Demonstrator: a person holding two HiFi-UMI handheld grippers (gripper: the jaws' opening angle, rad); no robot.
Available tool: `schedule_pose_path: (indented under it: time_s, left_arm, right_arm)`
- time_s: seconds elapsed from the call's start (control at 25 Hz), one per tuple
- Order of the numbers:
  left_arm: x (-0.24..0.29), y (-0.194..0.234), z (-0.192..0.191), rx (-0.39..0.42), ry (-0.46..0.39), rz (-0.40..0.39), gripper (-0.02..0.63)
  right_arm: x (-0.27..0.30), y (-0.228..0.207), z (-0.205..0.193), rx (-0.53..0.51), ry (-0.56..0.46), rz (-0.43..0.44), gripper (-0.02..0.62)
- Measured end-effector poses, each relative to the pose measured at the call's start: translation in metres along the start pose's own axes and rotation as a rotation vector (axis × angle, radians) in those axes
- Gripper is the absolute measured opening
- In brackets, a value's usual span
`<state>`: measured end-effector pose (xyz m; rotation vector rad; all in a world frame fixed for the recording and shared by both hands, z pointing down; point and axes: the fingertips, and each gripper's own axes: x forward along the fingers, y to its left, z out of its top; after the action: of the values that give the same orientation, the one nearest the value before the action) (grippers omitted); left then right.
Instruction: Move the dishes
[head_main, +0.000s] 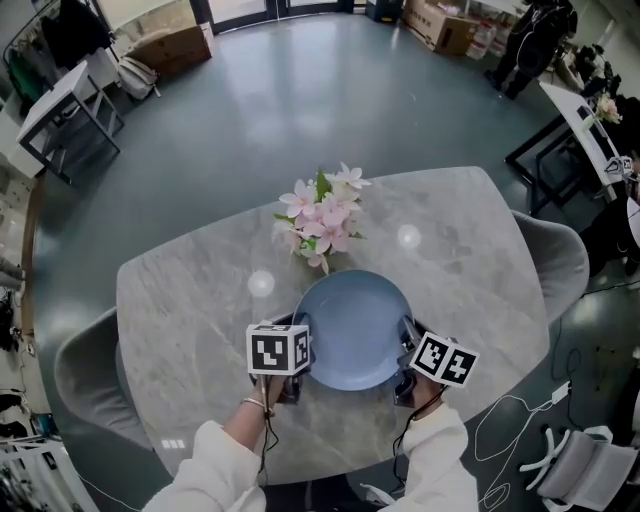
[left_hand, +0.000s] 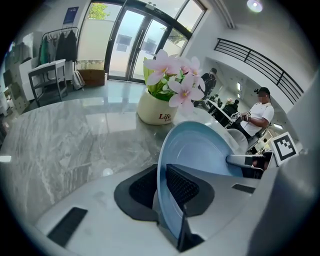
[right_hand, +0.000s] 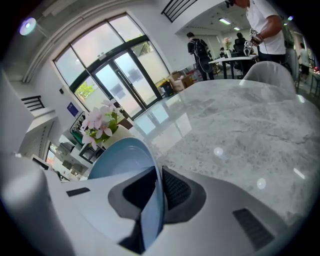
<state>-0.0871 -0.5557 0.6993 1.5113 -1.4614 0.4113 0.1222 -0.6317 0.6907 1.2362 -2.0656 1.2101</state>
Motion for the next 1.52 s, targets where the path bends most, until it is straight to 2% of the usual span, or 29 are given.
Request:
schedule_pose_path:
  time_s: [0.2,0.88,1.2,1.4,1.52]
  left_arm:
    - [0.014,0.008,-0.002,-0.008,0.041,0.012,0.041]
    - [0.027,0.010,-0.004,-0.031,0.051,-0.004,0.041]
    - [0.030,0.010,-0.004,-0.043,0.041,-0.021,0.041]
    - [0.030,0.008,-0.002,-0.099,-0.001,-0.072,0.043]
    - [0.028,0.009,0.000,-0.113,-0.022,-0.074,0.044]
  right_arm:
    - [0.015,-0.003,0.001,-0.025,0.021,-0.016,0.087]
    - [0.031,-0.012,0.003,-0.038,0.032,-0.036,0.091]
    - [0.034,-0.014,0.006,-0.019,-0.005,-0.033,0.092]
    - [0.033,-0.014,0.008,0.007,-0.025,-0.025,0.094]
    - [0.032,-0.015,0.008,0.002,-0.029,-0.027,0.108]
